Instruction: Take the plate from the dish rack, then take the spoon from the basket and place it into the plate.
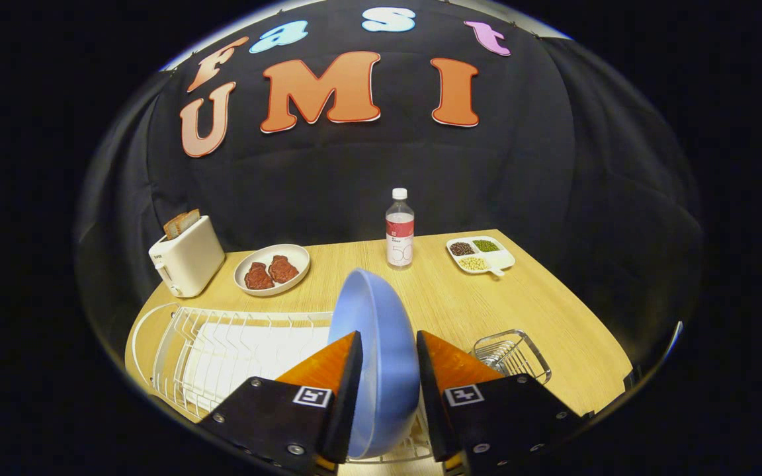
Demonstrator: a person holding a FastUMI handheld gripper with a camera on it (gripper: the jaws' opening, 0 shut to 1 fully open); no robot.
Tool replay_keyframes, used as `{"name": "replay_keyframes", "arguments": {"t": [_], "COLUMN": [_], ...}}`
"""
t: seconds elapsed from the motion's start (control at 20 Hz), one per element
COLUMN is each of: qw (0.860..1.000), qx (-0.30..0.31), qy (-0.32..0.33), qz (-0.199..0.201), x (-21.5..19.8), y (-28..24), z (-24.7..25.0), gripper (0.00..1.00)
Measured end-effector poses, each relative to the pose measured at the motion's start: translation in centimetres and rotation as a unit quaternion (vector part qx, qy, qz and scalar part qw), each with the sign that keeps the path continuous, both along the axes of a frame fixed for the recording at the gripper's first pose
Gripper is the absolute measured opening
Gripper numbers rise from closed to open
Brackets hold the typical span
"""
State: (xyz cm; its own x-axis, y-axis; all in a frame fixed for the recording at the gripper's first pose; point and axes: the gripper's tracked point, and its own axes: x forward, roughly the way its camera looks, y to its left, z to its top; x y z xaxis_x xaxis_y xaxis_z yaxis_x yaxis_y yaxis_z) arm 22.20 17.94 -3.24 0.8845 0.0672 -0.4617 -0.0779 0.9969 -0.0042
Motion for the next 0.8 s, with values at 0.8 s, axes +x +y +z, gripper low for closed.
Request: {"name": "replay_keyframes", "arguments": {"t": [0.8], "qw": [0.993], "qx": [-0.072], "qy": [-0.083], "qz": [-0.031], "x": [-1.5], "y": [0.1], "z": [9.1], "gripper": [0.22]}}
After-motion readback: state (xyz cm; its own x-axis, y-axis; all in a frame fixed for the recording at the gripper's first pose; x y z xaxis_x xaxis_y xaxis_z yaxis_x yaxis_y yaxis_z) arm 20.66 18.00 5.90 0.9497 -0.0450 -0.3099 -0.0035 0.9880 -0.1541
